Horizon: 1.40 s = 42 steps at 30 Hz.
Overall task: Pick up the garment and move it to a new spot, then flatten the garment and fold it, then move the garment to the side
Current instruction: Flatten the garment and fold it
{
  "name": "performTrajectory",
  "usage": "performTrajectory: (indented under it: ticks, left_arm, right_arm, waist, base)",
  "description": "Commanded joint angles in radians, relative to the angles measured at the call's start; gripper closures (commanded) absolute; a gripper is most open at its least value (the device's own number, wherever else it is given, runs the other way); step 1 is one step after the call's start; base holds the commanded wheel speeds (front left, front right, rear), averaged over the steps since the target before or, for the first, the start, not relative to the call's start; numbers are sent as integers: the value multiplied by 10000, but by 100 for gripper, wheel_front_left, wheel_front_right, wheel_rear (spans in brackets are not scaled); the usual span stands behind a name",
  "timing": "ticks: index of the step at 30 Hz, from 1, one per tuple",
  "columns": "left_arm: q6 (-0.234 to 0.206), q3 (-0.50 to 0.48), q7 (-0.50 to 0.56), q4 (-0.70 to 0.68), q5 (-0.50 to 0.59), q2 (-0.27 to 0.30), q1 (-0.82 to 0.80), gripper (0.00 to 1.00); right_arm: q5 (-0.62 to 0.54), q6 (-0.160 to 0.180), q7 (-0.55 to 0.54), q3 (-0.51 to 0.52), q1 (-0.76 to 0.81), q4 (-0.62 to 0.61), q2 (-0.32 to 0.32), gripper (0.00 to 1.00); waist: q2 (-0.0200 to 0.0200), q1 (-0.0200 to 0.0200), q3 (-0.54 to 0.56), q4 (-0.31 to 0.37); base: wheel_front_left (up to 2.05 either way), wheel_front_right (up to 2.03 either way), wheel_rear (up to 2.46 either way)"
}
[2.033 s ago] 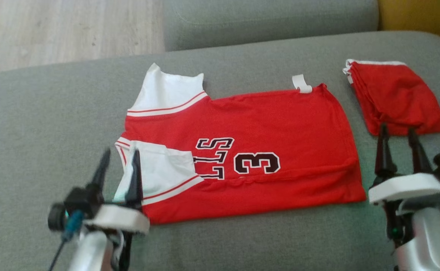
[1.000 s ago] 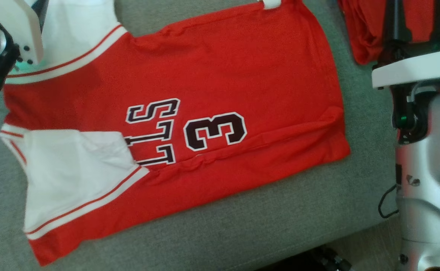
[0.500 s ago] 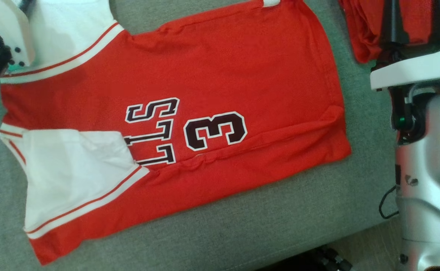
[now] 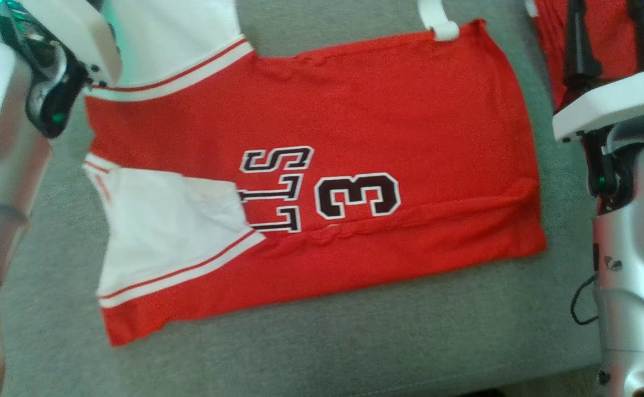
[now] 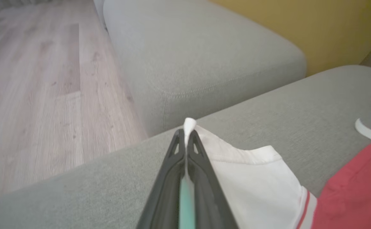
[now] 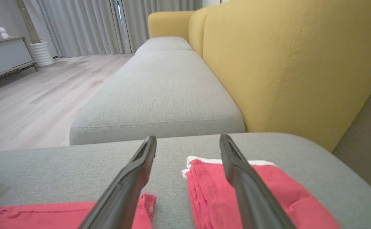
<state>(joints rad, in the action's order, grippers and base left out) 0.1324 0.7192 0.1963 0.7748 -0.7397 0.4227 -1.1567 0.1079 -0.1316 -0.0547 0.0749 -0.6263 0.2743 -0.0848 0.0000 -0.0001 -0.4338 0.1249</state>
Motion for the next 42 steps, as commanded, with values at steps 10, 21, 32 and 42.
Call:
performTrajectory:
  ticks: [10,21,32,42]
  left_arm:
    - [-27,449,-1387,-1921,-81,397,1164,100]
    - [-260,861,-1528,-3369,-24,295,2110,100]
    - [-326,953,-1373,-3854,-20,287,1982,100]
    - [-362,896,-1486,-3480,-26,350,1793,100]
  right_arm:
    - [586,9,-1607,-190,-379,1535,-889,0]
    - [589,9,-2567,-1055,-1058,3928,-2167,0]
    - [1087,9,-2622,-2035,-1836,5262,-2613,0]
    - [1909,9,-2264,-2900,-2582,6057,-2569,100]
  waist:
    - [0,1,1005,-1762]
    - [0,1,911,-2500]
    - [0,1,461,-2735]
    - [0,1,386,-2663]
  base:
    - [0,0,0]
    - [0,0,0]
    - [0,0,0]
    - [0,0,0]
